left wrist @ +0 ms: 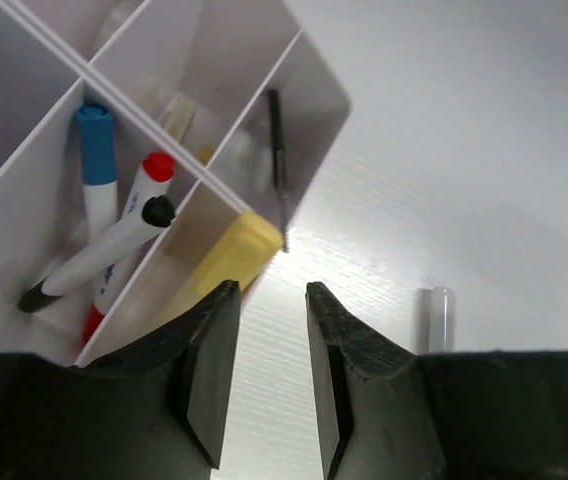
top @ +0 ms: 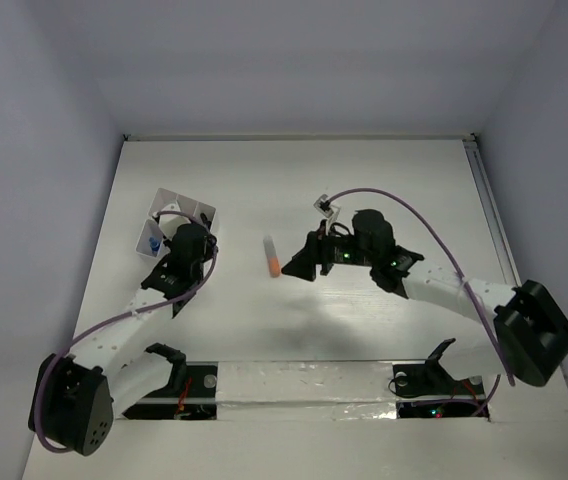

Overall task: Sort the stationery into containers
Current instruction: Pick up the pen from the center of the board.

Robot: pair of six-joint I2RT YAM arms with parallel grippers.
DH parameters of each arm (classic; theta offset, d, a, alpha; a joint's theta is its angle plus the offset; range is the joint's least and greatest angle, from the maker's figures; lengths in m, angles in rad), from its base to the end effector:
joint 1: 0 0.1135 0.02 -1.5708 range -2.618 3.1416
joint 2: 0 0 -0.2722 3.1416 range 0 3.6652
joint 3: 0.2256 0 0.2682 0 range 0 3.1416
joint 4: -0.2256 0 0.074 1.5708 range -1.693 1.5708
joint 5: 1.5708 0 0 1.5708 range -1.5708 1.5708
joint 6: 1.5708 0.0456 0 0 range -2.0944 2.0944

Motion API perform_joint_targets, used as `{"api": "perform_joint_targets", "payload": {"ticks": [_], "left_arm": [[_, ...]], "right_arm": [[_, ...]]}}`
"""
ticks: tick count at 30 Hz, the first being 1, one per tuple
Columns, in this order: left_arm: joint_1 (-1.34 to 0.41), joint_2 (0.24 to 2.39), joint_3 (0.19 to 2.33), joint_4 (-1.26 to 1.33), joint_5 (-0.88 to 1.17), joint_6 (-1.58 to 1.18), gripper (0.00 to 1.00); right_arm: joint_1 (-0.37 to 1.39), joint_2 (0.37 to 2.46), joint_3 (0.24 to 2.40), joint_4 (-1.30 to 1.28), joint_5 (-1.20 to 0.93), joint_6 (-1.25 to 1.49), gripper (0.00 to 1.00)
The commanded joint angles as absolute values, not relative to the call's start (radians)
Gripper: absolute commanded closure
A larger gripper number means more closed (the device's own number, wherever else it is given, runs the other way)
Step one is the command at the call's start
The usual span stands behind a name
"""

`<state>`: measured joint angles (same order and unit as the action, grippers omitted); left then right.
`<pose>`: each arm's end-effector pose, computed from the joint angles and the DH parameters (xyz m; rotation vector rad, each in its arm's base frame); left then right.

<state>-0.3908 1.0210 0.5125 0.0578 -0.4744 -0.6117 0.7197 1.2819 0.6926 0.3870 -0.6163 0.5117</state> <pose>0.2284 -0.0716 0.2208 -0.5088 1.9060 -0.1742 0.2098 0.2189 0.2567 -0.6905 1.8455 1.3940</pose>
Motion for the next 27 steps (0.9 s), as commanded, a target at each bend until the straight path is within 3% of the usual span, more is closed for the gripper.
{"api": "perform_joint_targets", "payload": {"ticks": [1,5,13,19,22,23,27], "left_arm": [[-0.396,0.934,0.537,0.121,-0.400,-0.569,0.70],[-0.416,0.881,0.589,0.109,-0.356,-0.540,0.64],[-0.425,0.759,0.643,0.077,-0.207,-0.522,0.60],[-0.425,0.658,0.727,-0.032,-0.114,-0.474,0.59],[-0.434,0.612,0.765,-0.080,-0.084,-0.453,0.58],[-0.434,0.604,0.787,-0.089,-0.077,-0.434,0.58],[-0.434,0.572,0.825,-0.138,-0.055,-0.384,0.56]], "right_arm": [[0.721,1.383,0.825,0.220,-0.450,0.462,0.27],[0.721,1.518,0.952,0.076,-0.298,0.430,0.19],[0.721,1.870,1.285,-0.207,0.145,0.334,0.20],[0.721,2.049,1.417,-0.304,0.279,0.313,0.24],[0.721,2.098,1.436,-0.319,0.291,0.313,0.31],[0.721,2.106,1.442,-0.334,0.294,0.317,0.38],[0.721,2.115,1.433,-0.353,0.270,0.318,0.44]]}}
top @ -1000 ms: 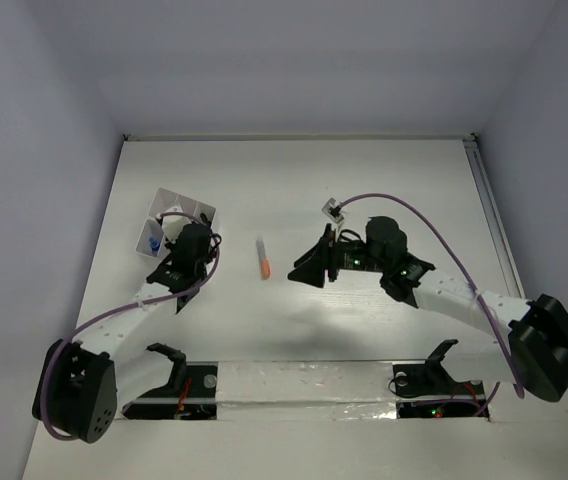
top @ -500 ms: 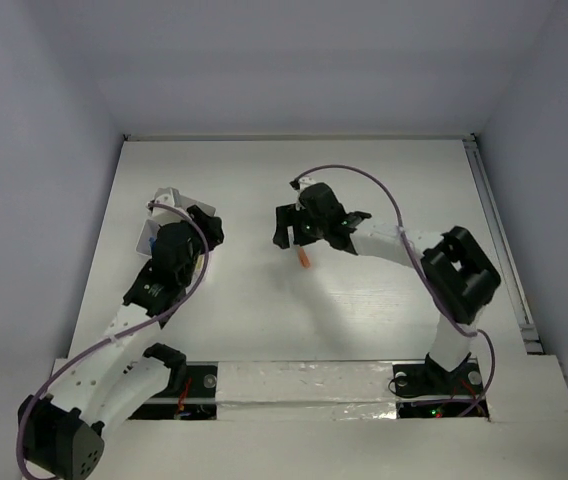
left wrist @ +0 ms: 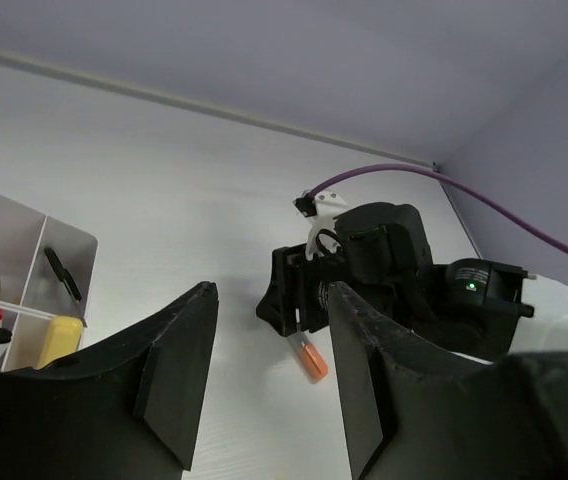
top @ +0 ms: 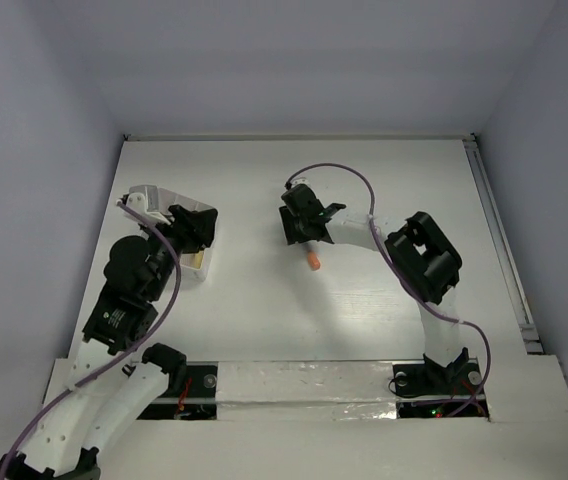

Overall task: Sort the stationery into containers
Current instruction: Pick up the pen from the center of the board.

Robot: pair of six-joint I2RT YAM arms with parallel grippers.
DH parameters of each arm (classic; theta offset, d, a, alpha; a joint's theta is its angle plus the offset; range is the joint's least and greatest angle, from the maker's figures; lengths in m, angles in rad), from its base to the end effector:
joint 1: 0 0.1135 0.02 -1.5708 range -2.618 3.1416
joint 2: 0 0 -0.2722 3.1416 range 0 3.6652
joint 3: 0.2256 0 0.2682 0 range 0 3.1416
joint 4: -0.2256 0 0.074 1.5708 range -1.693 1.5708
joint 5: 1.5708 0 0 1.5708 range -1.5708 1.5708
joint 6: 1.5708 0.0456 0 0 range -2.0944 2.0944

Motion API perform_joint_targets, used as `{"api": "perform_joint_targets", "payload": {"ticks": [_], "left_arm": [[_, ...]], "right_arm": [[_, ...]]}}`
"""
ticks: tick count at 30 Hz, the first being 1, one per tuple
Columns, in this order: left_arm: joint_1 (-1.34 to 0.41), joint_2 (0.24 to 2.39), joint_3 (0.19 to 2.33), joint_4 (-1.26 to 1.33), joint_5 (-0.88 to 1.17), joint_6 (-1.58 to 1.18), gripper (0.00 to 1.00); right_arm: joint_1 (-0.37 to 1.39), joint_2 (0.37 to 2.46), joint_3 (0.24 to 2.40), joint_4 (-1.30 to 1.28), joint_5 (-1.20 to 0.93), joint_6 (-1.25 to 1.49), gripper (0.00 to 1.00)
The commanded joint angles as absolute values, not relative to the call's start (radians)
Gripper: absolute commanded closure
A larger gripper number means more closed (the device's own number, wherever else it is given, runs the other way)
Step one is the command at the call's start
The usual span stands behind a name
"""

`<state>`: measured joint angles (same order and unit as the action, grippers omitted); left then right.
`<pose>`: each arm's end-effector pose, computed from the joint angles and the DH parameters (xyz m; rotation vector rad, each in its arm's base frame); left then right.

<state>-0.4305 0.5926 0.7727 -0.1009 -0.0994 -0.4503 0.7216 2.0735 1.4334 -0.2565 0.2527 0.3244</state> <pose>0.1470 -0.0625 0.3808 -0.0970 1.5218 -0.6342 0.3607 0.3022 0.1517 -0.3737 2.4060 0.1581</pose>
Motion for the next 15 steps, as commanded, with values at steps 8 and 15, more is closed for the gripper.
{"api": "perform_joint_targets", "payload": {"ticks": [8,15], "left_arm": [[-0.434,0.563,0.827,-0.118,-0.041,-0.299,0.52],[-0.434,0.549,0.779,-0.072,-0.035,-0.199,0.46]], "right_arm": [[0.721,2.062,1.425,-0.471,0.244,0.287,0.40],[0.721,2.049,1.391,-0.476,0.204,0.284,0.81]]}}
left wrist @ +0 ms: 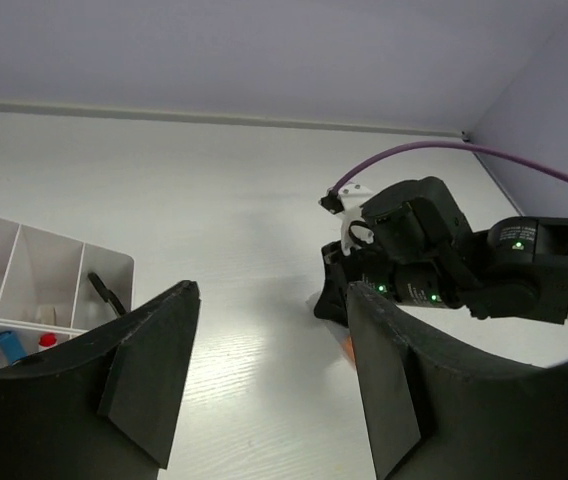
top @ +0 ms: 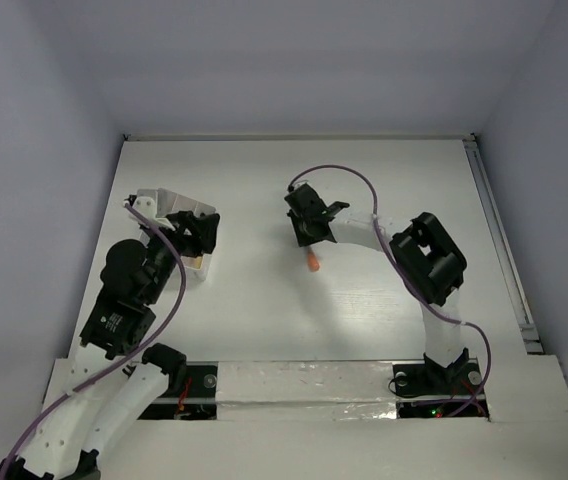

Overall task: Sort the stationery into containers
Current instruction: Pick up the pen from the center of the board, then place the pen in the storage box.

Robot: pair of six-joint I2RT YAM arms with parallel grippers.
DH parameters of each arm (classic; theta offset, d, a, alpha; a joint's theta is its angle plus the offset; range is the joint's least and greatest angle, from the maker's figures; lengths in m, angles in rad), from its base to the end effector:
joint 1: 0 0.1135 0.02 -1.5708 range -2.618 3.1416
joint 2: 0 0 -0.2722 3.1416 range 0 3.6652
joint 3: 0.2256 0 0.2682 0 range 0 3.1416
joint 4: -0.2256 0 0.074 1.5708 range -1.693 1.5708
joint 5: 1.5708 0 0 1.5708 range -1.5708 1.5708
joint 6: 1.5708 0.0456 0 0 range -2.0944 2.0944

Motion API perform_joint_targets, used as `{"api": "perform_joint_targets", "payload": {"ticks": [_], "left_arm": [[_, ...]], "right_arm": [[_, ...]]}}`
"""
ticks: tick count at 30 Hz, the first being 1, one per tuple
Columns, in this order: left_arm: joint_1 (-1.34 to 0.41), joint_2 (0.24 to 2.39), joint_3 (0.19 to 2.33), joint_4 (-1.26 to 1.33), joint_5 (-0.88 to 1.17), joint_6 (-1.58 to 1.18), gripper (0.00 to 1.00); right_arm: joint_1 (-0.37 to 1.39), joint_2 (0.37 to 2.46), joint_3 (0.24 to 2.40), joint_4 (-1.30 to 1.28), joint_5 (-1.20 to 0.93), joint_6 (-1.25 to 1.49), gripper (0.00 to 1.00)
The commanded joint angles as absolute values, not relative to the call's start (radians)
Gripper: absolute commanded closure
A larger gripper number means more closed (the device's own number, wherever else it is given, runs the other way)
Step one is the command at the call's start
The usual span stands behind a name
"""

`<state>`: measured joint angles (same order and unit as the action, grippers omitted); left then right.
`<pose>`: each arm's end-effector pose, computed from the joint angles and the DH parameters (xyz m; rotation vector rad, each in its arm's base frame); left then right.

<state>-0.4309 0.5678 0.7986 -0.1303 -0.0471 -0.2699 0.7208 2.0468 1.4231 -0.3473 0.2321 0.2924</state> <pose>0.1374 -0.0608 0.3901 0.0813 1.4908 -0.5336 0.3516 0.2949 0.1538 -0.4444 2.4681 0.1206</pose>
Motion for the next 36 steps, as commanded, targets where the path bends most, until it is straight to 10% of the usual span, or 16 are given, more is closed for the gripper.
{"api": "perform_joint_targets", "payload": {"ticks": [1,16,26,36], "left_arm": [[-0.434,0.540,0.770,-0.068,-0.038,-0.195,0.43],[-0.425,0.339,0.727,-0.066,-0.215,-0.206,0.01],[-0.370,0.327,0.723,-0.078,-0.287,-0.238,0.01],[-0.341,0.342,0.723,-0.069,-0.247,-0.236,0.01]], "right_arm": [[0.721,2.054,1.408,-0.477,0.190,0.285,0.89],[0.787,1.778,1.416,0.182,-0.267,0.403,1.00],[0.923,2.029,1.519,0.909,-0.331,0.547,1.00],[0.956,2.261,1.666,1.106,-0.313,0.589,1.00]]}}
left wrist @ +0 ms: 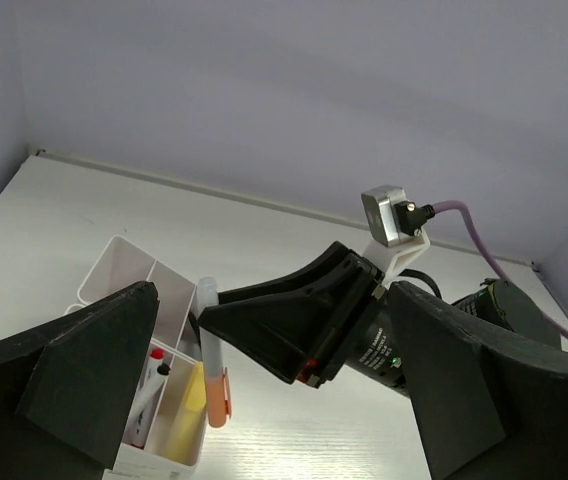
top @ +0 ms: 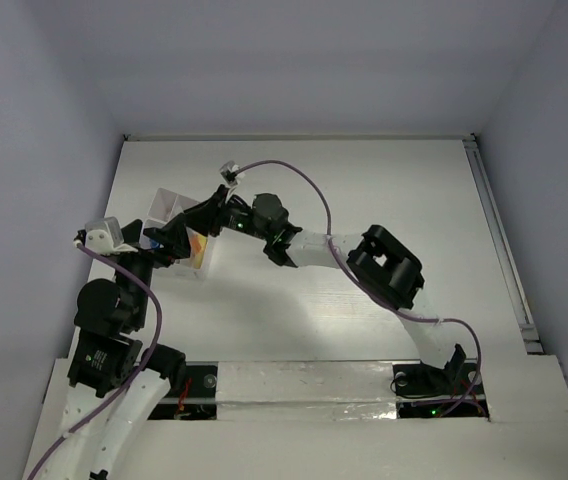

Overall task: Sort the stationery into containers
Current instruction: Place the pen in the storage box.

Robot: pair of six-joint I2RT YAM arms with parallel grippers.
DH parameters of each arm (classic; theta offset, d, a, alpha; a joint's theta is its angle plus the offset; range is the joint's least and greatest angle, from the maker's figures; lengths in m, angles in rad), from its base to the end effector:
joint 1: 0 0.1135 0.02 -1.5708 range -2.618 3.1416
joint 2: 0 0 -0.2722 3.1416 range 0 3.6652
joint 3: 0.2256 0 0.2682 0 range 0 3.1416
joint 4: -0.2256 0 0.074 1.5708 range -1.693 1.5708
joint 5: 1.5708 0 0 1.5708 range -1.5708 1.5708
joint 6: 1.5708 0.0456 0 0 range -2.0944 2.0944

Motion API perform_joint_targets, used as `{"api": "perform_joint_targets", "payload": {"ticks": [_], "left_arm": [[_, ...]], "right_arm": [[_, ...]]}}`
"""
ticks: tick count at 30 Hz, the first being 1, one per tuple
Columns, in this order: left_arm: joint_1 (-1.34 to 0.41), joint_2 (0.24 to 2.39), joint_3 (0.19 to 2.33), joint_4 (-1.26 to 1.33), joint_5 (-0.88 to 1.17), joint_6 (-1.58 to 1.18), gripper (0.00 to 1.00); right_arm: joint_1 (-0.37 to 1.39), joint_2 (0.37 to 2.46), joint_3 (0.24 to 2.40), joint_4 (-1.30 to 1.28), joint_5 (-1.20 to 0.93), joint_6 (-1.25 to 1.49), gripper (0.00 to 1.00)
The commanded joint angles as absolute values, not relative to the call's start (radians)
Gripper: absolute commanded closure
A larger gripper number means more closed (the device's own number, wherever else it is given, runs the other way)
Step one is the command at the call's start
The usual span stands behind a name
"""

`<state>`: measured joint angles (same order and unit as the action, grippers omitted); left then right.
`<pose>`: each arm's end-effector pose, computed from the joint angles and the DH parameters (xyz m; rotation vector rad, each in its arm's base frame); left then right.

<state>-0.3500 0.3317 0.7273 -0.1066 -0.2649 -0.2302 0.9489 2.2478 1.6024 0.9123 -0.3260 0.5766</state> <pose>0.0923 -0.0210 0.3919 -0.1514 1.2902 -0.3271 0.3077 0.4543 0.2473 -0.5748 1.3657 1.4834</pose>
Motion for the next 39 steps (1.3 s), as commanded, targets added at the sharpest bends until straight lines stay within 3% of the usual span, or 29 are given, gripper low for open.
{"api": "perform_joint_targets", "payload": {"ticks": [1,12,20,32,34,39], "left_arm": [[-0.331,0.342,0.723,-0.068,-0.242,-0.236,0.01],[-0.331,0.362,0.723,-0.066,-0.222,-0.235,0.01],[-0.331,0.368,0.723,-0.064,-0.212,-0.235,0.01],[-0.322,0.376,0.723,-0.063,-0.207,-0.235,0.01],[-0.322,0.377,0.723,-0.061,-0.207,-0.236,0.01],[-0.322,0.377,0.724,-0.063,-0.210,-0.236,0.01]], "right_arm": [[0.956,2.275,1.670,1.112,-0.307,0.588,1.00],[0.983,2.414,1.752,1.149,-0.184,0.532,1.00],[0.992,2.427,1.677,1.201,-0.134,0.503,0.99],[1.002,2.411,1.600,1.226,-0.132,0.459,0.66],[1.002,2.404,1.595,1.224,-0.133,0.446,0.52],[1.002,2.375,1.577,1.216,-0.129,0.433,0.35]]}}
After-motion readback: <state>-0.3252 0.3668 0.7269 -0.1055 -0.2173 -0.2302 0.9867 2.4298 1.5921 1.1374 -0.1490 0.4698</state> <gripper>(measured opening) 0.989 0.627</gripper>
